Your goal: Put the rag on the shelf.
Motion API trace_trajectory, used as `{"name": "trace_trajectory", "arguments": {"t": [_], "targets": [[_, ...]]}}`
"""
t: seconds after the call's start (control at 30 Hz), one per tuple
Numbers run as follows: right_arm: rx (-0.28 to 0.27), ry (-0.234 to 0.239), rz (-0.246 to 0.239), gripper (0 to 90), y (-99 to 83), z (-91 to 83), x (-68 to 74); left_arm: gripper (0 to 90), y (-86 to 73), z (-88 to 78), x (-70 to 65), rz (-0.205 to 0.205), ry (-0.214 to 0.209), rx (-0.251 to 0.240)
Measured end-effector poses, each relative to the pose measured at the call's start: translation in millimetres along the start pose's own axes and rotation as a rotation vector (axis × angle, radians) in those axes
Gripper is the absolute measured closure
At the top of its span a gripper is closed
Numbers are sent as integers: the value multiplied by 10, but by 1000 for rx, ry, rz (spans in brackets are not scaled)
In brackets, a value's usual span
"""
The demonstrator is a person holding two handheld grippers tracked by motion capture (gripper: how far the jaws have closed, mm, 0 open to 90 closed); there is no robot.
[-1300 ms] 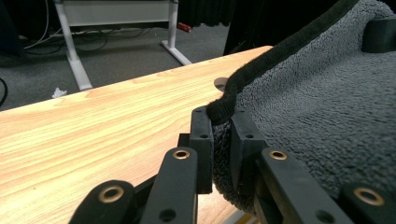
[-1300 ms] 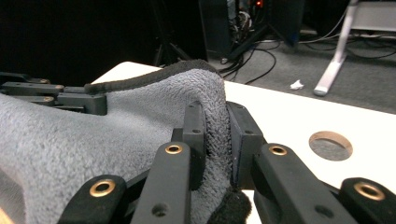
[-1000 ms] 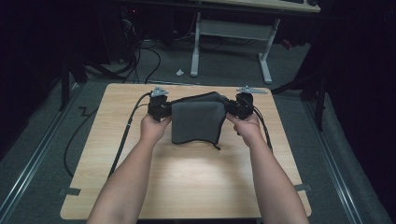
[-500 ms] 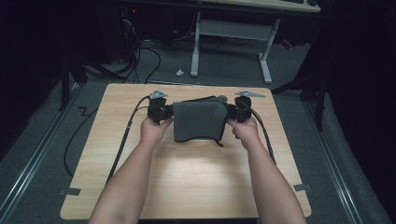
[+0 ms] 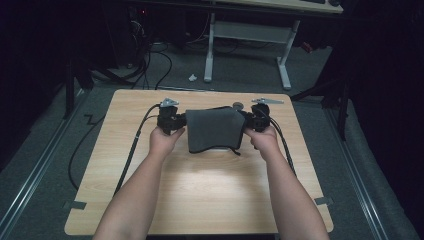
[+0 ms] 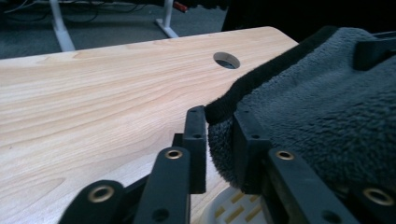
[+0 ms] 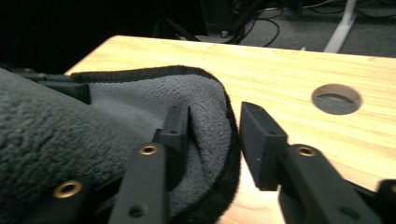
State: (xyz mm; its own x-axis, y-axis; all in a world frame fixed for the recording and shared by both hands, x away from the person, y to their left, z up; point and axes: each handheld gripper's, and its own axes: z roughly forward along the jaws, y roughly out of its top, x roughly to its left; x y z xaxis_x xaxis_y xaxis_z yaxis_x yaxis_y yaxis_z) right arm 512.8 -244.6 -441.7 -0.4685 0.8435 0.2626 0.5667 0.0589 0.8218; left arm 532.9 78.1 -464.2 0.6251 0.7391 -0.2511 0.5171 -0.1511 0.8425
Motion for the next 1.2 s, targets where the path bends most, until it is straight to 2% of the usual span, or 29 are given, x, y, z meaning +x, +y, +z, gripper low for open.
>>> {"name": "trace_trajectory", "arguments": {"t": [0.1,0.17,0.4,0.6,0.8,0.9,1.03,1.1,1.17,1.2], "targets": [[-18,-19,-10,563,28,-52,-19,758,-6,2,-21,35,31,17],[-31,-18,-7,546,48,-87,-43,752,-9,-6,-15,36,38,24],[-90,-47,-8,517,119,-234,-95,730,36,-108,17,34,62,-6],[-104,-71,-28,502,140,-355,-125,670,78,-271,54,43,104,-43],[-98,-88,-69,493,133,-460,-70,630,47,-445,86,43,132,-58],[-105,-111,-95,490,85,-523,-26,607,5,-554,73,60,146,-92],[-92,-121,-93,484,18,-595,-22,580,-55,-692,85,55,152,-116],[-93,-129,-99,482,-10,-634,-5,569,-91,-757,90,54,152,-124],[-118,-133,-105,484,-57,-678,17,559,-134,-822,89,63,158,-125],[-107,-137,-103,478,-72,-692,27,556,-160,-853,88,69,161,-123]]}}
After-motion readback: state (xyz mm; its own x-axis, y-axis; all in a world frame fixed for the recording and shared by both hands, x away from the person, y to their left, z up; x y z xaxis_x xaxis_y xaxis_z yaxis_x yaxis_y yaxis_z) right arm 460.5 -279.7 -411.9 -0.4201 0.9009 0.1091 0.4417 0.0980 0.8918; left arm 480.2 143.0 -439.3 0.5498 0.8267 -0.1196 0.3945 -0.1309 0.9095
